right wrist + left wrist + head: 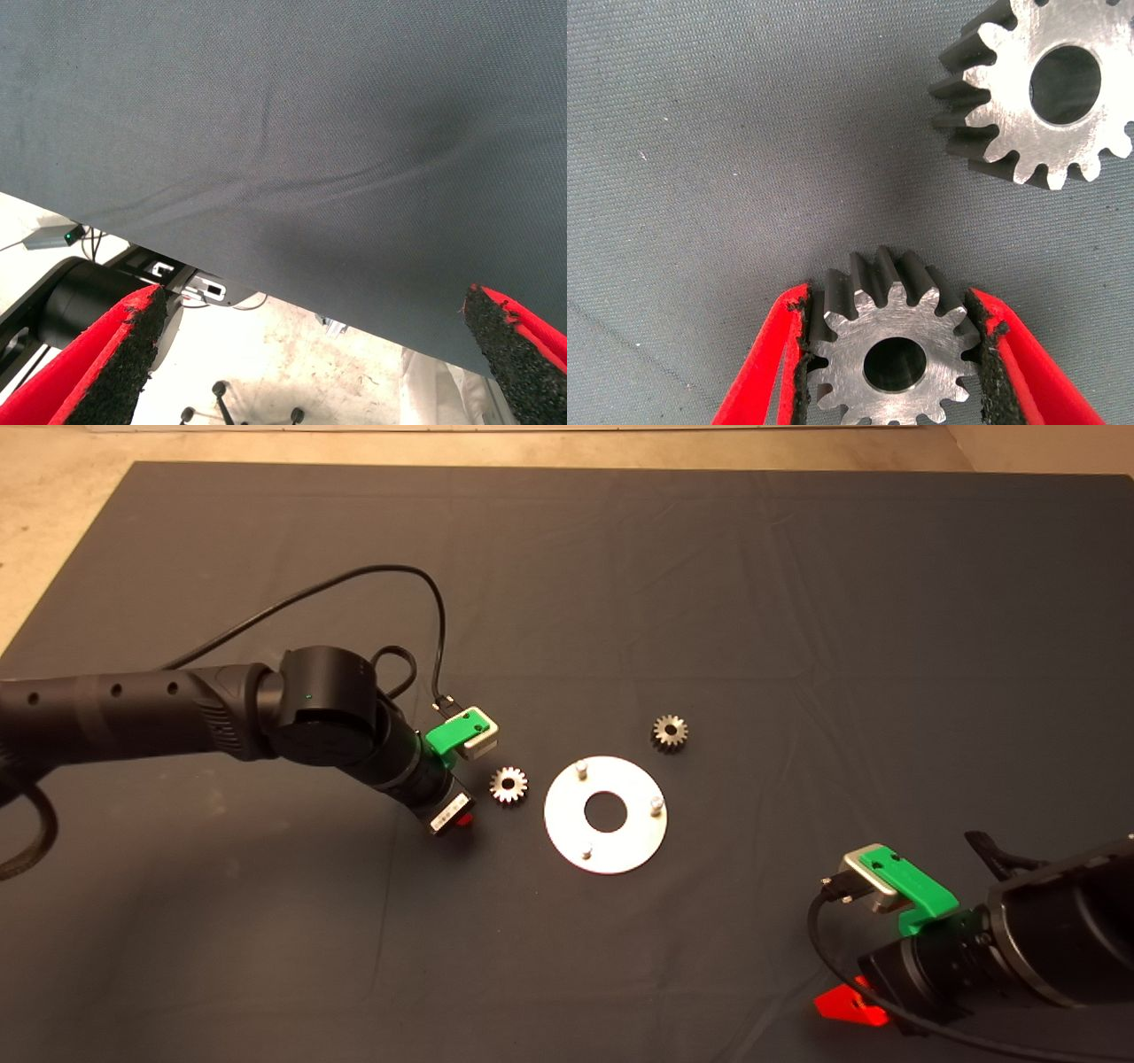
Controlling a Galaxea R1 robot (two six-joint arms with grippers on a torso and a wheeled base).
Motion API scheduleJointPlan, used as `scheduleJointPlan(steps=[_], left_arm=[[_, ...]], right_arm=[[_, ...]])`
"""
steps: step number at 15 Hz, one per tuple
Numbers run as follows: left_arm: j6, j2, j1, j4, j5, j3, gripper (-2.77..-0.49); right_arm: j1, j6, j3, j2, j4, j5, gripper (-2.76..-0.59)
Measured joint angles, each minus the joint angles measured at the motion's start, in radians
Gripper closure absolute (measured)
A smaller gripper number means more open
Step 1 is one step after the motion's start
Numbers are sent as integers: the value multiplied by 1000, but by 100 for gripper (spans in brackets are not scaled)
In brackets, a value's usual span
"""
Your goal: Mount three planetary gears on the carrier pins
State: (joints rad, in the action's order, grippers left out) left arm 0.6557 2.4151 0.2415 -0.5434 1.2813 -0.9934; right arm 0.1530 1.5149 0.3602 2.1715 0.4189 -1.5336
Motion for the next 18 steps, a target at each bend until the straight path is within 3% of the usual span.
scheduleJointPlan(steps=[6, 10, 12, 15, 16, 18], left_arm=[[0, -3, 0, 0, 0, 10, -88], [10, -9, 5, 4, 3, 105, -86], [35, -7, 47, 8, 29, 140, -86], [107, -4, 101, 14, 126, 236, -86], [131, 6, 125, 34, 139, 272, -86], [166, 53, 184, 64, 144, 292, -86]], right_arm=[[18, -25, 0, -36, 0, 1, -250], [31, -68, 0, -92, 0, 0, -250], [33, -79, 0, -105, 0, -1, -250], [36, -89, 0, -114, 0, 0, -250], [36, -90, 0, -116, 0, 0, -250], [39, -93, 0, -116, 0, 0, -250]])
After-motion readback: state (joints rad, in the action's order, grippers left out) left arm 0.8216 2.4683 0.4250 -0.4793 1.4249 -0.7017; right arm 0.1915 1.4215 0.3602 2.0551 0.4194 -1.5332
